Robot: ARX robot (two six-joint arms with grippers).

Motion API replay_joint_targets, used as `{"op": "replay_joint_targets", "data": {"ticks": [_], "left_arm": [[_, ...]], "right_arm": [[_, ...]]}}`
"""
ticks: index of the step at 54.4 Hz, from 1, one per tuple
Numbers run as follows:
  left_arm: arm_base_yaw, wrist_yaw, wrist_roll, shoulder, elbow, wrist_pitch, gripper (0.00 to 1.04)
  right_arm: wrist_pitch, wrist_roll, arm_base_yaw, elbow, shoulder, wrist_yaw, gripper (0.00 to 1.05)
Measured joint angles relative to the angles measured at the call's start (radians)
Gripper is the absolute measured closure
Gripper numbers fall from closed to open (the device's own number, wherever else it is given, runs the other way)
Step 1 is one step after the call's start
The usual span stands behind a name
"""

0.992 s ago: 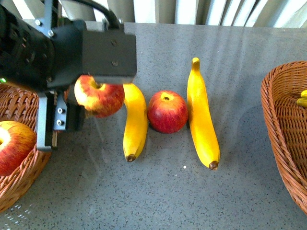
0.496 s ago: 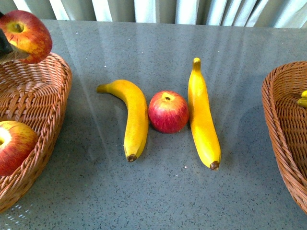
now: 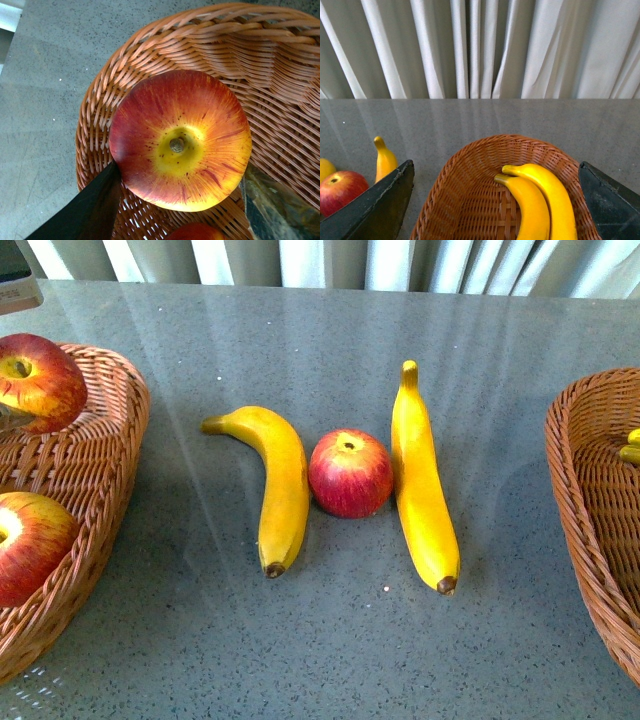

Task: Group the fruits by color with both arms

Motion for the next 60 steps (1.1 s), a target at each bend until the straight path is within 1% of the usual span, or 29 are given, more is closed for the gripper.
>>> {"op": "replay_joint_targets", "data": {"ticks": [12, 16, 20, 25, 33, 38, 43, 49, 60], "left_arm": [[-0.001, 0.043, 0.010, -0.043, -0.012, -0.002, 0.08], [-0.017, 0.060, 0.003, -0.068, -0.012, -0.010, 0.10], [-0.045, 0.071, -0.010, -0.093, -0.012, -0.018, 0.09], [-0.103, 0.090, -0.027, -0.129, -0.019, -0.030, 0.09], [-0.246, 0.108, -0.055, -0.169, -0.053, -0.035, 0.09], [-0.373, 0.094, -0.085, -0.165, -0.067, -0.032, 0.09], [-0.460, 0.082, -0.127, -0.142, -0.067, -0.017, 0.09], [-0.519, 0.069, -0.160, -0.106, -0.061, -0.006, 0.09], [-0.584, 0.034, -0.217, -0.004, 0.010, 0.000, 0.09]], "right_arm": [[0.000, 0.000, 0.000, 0.000, 0.000, 0.000, 0.09], [0.000, 0.000, 0.000, 0.000, 0.000, 0.000, 0.09], [0.000, 0.000, 0.000, 0.000, 0.000, 0.000, 0.09], [0.000, 0.000, 0.000, 0.000, 0.000, 0.000, 0.09], [0.000, 0.000, 0.000, 0.000, 0.000, 0.000, 0.09], [0.000, 0.000, 0.000, 0.000, 0.000, 0.000, 0.09], [0.000, 0.000, 0.000, 0.000, 0.000, 0.000, 0.09], [0.000, 0.000, 0.000, 0.000, 0.000, 0.000, 0.09], [0.000, 0.000, 0.000, 0.000, 0.000, 0.000, 0.09]]}}
